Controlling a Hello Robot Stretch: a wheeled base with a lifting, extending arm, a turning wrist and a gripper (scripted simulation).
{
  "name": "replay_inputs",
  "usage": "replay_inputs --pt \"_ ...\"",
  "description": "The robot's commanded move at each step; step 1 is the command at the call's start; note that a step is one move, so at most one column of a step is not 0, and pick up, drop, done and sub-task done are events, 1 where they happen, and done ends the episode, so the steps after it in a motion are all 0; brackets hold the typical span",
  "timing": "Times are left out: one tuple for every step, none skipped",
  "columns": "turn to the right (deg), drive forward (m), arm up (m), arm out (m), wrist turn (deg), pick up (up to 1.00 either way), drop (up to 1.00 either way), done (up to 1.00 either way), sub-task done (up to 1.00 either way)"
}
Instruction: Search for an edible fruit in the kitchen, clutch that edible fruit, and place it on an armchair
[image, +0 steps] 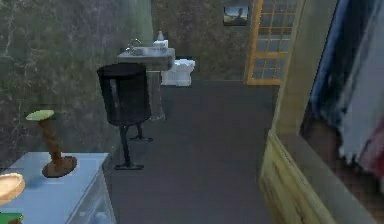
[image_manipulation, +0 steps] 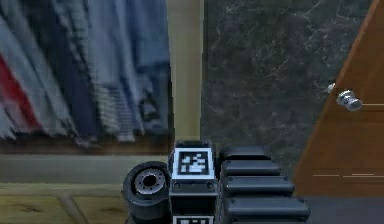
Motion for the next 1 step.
replay_inputs --pt "0.0 1.0 0.0 0.0 0.0 0.0 0.0 0.0 0.0"
